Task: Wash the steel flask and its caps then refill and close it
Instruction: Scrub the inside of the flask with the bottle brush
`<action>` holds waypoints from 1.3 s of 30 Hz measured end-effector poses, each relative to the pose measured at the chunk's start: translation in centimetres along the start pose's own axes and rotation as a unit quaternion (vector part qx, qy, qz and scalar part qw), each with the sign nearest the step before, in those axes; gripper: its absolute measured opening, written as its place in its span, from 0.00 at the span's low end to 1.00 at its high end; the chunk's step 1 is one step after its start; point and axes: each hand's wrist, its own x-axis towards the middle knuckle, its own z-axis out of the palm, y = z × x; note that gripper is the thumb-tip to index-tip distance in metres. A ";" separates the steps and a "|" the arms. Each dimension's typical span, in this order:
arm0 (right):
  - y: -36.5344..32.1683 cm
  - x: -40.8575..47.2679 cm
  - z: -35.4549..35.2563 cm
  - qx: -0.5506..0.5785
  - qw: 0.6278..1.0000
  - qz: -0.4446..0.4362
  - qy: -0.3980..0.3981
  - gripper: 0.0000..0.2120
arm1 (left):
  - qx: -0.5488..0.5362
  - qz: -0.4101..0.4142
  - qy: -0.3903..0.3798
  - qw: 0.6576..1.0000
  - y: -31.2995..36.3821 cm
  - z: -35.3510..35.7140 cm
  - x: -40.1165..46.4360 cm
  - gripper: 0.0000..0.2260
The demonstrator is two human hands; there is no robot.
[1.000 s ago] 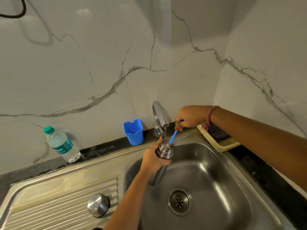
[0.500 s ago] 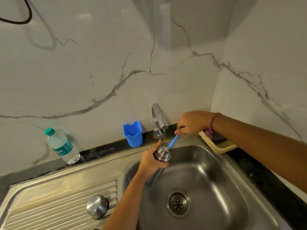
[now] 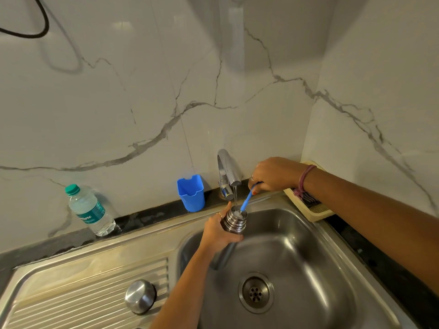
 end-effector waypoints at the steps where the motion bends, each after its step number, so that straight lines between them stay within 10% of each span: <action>1: 0.1 0.0 0.2 0.001 1.000 0.000 0.006 0.15 | -0.001 0.000 0.001 1.000 -0.1 0.0 0.0 0.48; 29: -0.5 -0.4 0.6 0.153 0.982 0.098 0.055 0.23 | 0.024 0.004 0.026 0.999 0.2 0.9 0.0 0.41; 35: 3.0 -0.7 1.1 0.426 0.881 0.161 0.131 0.18 | 0.029 0.017 0.013 0.999 0.0 0.9 -0.2 0.48; 39: 3.9 0.9 4.8 0.269 0.940 0.196 0.076 0.15 | 0.025 0.010 0.018 0.999 -0.2 0.8 -0.2 0.49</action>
